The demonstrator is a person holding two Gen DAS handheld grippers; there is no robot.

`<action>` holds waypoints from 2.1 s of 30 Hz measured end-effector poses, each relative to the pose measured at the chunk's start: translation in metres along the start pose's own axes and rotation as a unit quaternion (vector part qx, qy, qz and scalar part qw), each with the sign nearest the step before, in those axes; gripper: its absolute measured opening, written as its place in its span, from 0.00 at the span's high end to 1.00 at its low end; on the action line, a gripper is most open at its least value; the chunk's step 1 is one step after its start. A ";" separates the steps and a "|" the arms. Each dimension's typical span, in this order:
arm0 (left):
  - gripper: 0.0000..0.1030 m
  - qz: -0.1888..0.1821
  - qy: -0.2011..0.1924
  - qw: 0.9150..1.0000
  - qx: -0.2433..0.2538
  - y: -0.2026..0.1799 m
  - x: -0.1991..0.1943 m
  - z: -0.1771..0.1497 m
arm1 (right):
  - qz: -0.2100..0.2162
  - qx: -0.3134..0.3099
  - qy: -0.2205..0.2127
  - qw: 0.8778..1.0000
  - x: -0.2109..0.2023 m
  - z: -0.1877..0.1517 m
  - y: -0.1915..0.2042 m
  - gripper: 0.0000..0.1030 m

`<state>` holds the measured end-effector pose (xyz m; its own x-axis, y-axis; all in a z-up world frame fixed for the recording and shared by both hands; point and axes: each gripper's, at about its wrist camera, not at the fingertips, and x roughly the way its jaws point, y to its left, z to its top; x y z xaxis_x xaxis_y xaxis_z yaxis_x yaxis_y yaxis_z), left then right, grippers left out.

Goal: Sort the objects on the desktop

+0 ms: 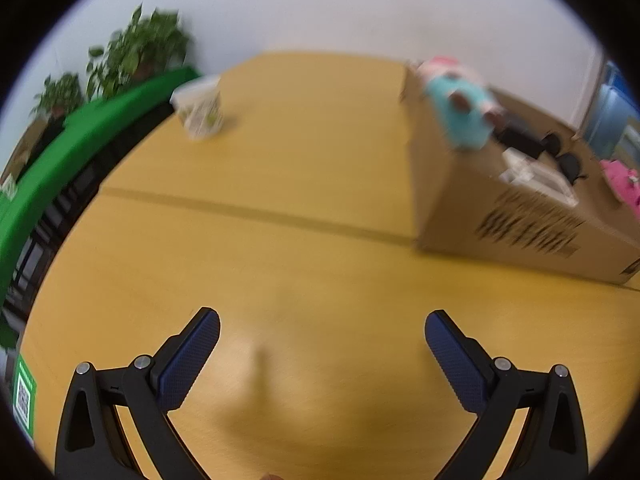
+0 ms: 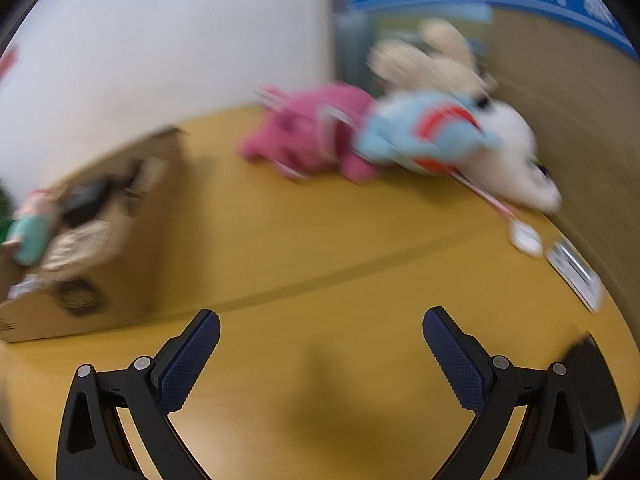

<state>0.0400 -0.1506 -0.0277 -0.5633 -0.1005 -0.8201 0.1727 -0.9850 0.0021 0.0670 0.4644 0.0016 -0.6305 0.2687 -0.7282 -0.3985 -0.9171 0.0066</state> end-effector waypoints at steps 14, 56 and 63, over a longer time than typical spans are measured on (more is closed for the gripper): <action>0.00 0.007 -0.001 1.000 -0.009 0.028 0.031 -0.001 | -0.038 0.047 0.065 0.996 0.054 -0.015 -0.045 0.00; 0.00 -0.014 -0.013 1.000 0.012 0.034 0.046 0.021 | -0.050 0.061 0.065 0.995 0.057 -0.008 -0.046 0.00; 0.00 -0.014 -0.013 1.000 0.012 0.034 0.046 0.021 | -0.050 0.061 0.065 0.995 0.057 -0.008 -0.045 0.00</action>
<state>0.0024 -0.1914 -0.0534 -0.5886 -0.0763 -0.8048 0.1371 -0.9905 -0.0063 0.0545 0.5190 -0.0460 -0.4960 0.3090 -0.8115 -0.5371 -0.8435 0.0071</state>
